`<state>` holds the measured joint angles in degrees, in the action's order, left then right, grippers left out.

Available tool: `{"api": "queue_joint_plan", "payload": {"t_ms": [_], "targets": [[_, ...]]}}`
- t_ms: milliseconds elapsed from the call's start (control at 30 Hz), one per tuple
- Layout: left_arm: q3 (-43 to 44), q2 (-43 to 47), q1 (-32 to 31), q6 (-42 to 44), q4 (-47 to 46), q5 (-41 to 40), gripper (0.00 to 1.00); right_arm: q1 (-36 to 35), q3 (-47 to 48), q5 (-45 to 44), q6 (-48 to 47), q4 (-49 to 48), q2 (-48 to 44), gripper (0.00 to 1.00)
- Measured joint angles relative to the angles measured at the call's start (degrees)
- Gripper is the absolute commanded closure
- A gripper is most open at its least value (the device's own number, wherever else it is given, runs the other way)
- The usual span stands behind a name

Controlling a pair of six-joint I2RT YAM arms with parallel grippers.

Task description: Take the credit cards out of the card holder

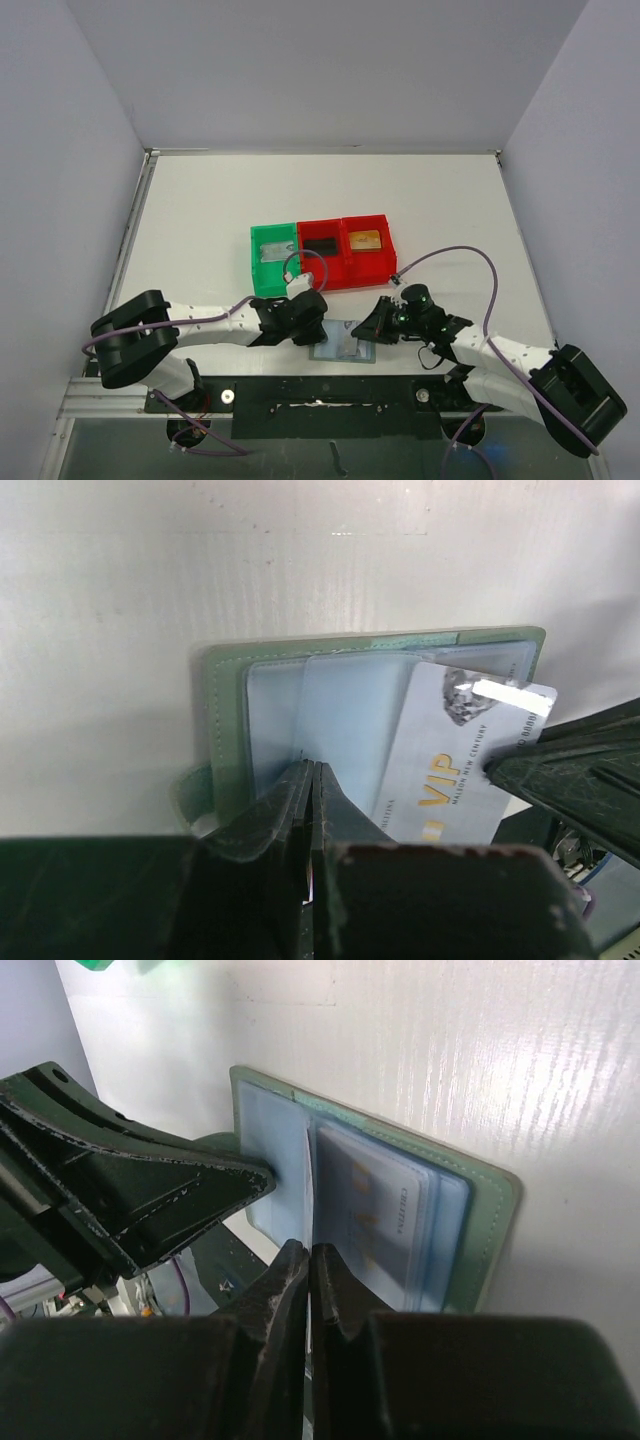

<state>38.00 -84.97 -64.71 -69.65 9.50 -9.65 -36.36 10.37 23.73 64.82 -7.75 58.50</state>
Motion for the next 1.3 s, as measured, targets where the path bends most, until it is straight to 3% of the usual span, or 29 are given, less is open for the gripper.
{"api": "queue_joint_plan", "payload": {"t_ms": [300,600,1067,1300], "targets": [[-1.16,2.91,0.00,-0.17,3.37,-2.64,0.99,0.44,2.54,-0.31,-2.10,9.62,-4.15,1.00],[-1.16,6.34,0.20,1.42,8.87,-4.79,0.68,0.70,4.70,-0.52,-3.04,12.55,-7.04,1.00],[-1.07,21.00,1.51,1.60,15.56,-8.63,0.52,-4.22,9.05,0.72,-1.38,-0.55,10.71,1.00],[-4.59,27.04,2.78,1.09,14.40,-8.13,0.50,-5.86,9.84,0.48,-0.90,-3.08,17.97,1.00]]}}
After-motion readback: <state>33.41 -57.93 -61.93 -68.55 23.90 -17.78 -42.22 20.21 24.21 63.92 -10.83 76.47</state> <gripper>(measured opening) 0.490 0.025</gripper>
